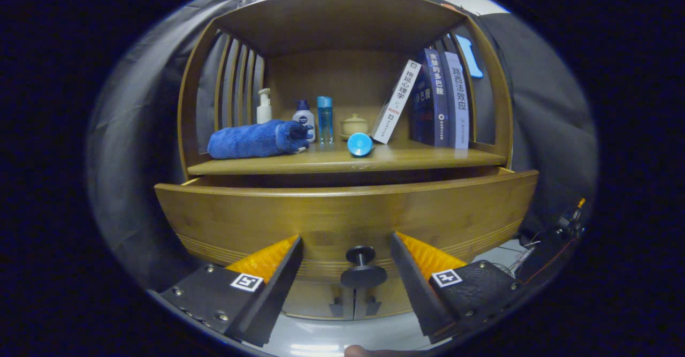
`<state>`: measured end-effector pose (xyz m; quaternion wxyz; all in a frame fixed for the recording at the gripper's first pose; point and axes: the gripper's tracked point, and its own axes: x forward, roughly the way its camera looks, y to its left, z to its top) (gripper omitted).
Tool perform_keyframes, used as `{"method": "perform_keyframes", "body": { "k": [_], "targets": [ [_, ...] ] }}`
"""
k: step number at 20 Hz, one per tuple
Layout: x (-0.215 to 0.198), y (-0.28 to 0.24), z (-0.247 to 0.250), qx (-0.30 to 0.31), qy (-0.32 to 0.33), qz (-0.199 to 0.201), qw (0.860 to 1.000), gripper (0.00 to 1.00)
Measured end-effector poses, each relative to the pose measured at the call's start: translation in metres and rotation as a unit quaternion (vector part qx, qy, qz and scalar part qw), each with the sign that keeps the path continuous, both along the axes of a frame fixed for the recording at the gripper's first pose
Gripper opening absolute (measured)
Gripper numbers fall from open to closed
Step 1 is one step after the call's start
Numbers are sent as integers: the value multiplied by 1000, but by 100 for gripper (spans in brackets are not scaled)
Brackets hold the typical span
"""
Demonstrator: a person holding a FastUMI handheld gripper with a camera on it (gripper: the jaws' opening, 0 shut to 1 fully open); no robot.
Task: Pull open the drawer, take out the items inside it, and place them on the countertop above the cabinet.
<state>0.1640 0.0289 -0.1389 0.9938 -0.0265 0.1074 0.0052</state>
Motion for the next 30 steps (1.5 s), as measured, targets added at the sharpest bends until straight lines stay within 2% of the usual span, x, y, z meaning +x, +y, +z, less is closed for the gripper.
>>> {"method": "perform_keyframes", "body": {
  "k": [9,14,21,30],
  "targets": [
    [45,4,-6,6,30,-6,1000,99],
    [38,7,0,32,48,-7,998,99],
    [-17,14,59,15,10,13,1000,99],
    [-119,23,210,19,-118,26,992,99]
  ]
}}
